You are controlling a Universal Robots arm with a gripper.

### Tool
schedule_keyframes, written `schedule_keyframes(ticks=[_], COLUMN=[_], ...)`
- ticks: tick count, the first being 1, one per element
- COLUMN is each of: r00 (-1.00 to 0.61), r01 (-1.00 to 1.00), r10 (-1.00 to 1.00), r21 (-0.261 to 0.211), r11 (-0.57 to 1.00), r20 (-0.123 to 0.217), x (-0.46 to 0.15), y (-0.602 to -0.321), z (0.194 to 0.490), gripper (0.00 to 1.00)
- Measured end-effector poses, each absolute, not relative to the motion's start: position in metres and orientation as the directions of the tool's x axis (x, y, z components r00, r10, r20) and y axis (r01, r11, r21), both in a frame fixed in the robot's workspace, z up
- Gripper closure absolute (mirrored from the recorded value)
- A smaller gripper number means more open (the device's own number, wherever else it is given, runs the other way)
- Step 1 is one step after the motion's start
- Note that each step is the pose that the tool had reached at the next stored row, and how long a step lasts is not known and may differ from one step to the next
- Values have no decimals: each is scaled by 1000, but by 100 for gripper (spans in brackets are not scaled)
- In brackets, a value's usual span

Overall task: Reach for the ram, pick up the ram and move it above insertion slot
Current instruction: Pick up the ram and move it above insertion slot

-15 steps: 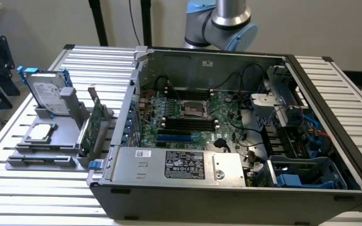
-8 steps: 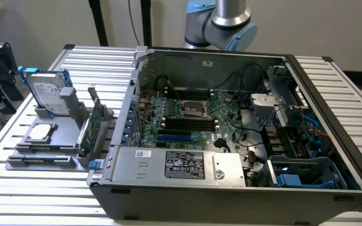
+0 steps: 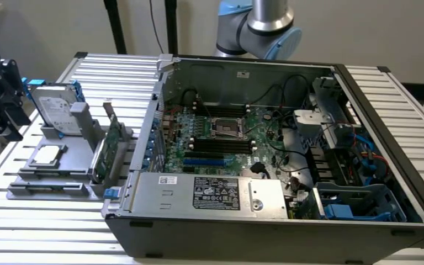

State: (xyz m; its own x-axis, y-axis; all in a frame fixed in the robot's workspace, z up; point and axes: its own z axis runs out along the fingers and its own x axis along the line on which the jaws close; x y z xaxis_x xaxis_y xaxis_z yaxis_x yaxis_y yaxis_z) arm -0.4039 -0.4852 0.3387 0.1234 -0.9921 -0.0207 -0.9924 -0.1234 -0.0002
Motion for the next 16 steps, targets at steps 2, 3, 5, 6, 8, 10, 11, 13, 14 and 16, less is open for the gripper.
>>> schedule_keyframes(ticks=[2,3,5,6,8,10,11,13,14,16], r00=[123,123,123,123,123,123,123,123,123,123], r01=[-992,-992,-992,-992,-992,-992,-992,-992,-992,-992], r10=[-992,-992,-992,-992,-992,-992,-992,-992,-992,-992], r21=[0,0,0,0,0,0,0,0,0,0], r11=[-123,-123,-123,-123,-123,-123,-123,-123,-123,-123], r20=[-21,-21,-21,-21,-21,-21,-21,-21,-21,-21], x=[-404,-404,-404,-404,-404,-404,-404,-404,-404,-404], y=[-487,-487,-489,-490,-492,-493,-494,-496,-496,-498], z=[335,333,330,328,324,321,319,315,313,310], gripper=[58,58,58,58,58,58,58,58,58,58])
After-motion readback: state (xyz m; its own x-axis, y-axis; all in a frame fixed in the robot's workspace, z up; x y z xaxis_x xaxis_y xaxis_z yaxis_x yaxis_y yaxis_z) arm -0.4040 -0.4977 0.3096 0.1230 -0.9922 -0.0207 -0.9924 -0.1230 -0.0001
